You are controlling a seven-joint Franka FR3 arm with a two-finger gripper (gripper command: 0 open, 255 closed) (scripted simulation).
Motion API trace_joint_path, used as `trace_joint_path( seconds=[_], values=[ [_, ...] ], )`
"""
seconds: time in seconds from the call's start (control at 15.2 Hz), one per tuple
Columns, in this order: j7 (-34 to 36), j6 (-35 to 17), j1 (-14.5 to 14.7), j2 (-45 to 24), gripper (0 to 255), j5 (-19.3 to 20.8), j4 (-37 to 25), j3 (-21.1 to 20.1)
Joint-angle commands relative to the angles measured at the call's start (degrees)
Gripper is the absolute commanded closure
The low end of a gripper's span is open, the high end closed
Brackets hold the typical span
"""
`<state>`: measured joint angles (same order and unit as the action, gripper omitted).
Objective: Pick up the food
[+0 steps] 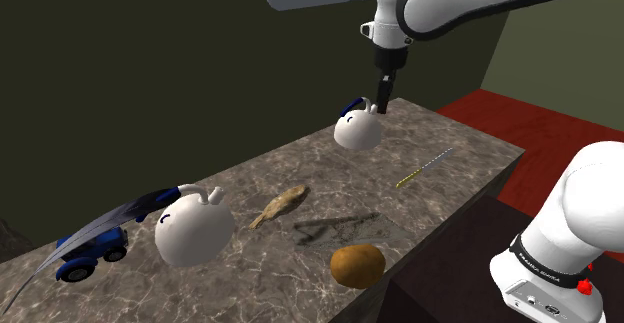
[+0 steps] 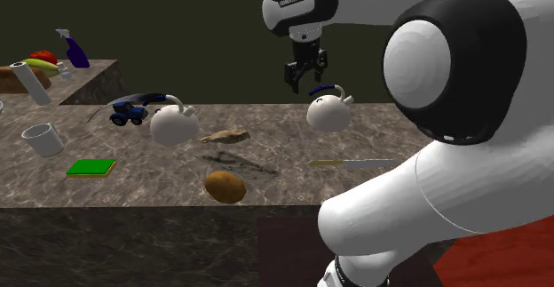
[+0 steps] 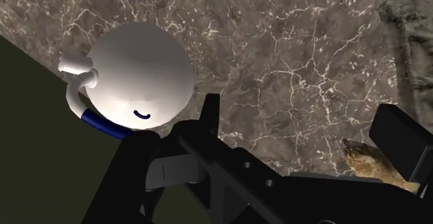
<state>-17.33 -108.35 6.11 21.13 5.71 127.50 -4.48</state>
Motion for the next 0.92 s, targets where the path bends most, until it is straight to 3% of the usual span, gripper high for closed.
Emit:
trace_joint_path(
  seconds=[0.0, 0.86],
  values=[
    [-1.20, -1.92, 0.98, -3.55, 0, -0.16, -1.03, -0.73],
    [-8.41, -7.30, 6.54, -27.64, 0, 1.27, -15.62, -6.08]
  ],
)
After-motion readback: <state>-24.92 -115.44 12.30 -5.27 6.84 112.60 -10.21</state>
